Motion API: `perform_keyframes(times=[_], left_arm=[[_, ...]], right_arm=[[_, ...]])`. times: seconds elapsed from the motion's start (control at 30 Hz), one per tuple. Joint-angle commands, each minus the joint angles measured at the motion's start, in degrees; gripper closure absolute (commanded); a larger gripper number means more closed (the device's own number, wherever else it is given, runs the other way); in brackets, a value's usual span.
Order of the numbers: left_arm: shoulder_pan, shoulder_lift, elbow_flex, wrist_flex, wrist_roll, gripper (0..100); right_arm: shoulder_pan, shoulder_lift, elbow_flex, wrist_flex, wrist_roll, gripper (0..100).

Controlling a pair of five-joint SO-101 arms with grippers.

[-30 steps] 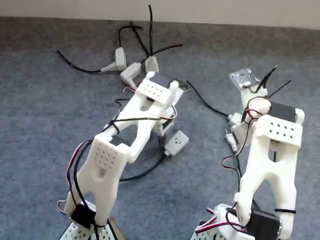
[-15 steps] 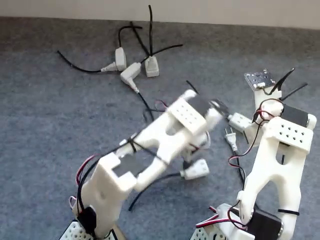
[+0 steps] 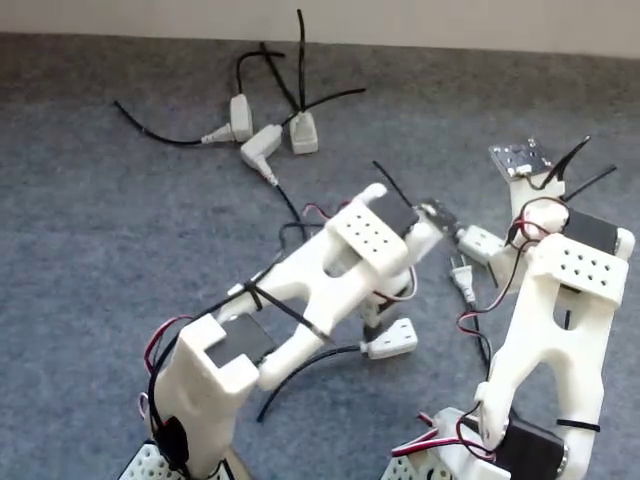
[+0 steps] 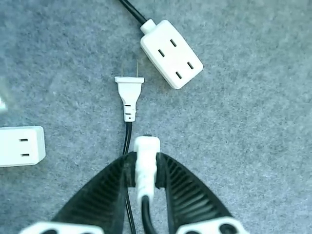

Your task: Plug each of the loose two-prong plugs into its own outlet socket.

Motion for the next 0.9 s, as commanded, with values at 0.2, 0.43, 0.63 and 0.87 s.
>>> perform_keyframes(times=[0.2,0.43,0.63,0.87], left_arm=[[3.3,-0.04,-1.71,-3.96,-9.67,77],[0.84,8.4,-2.07,-6.33,-17.23,77],[5.23,9.1,-1.98,-8.0,-17.32,77],[3.38,7.52,-6.55,-6.42,-17.23,78]], right_arm=[[0.48,-1.89,-0.31,-1.1,0.7,99.1],[0.66,-1.89,-0.22,-1.1,2.73,99.1],[0.75,-1.8,-0.22,-1.1,3.25,99.1],[0.75,-1.8,-0.22,-1.1,3.34,99.1]])
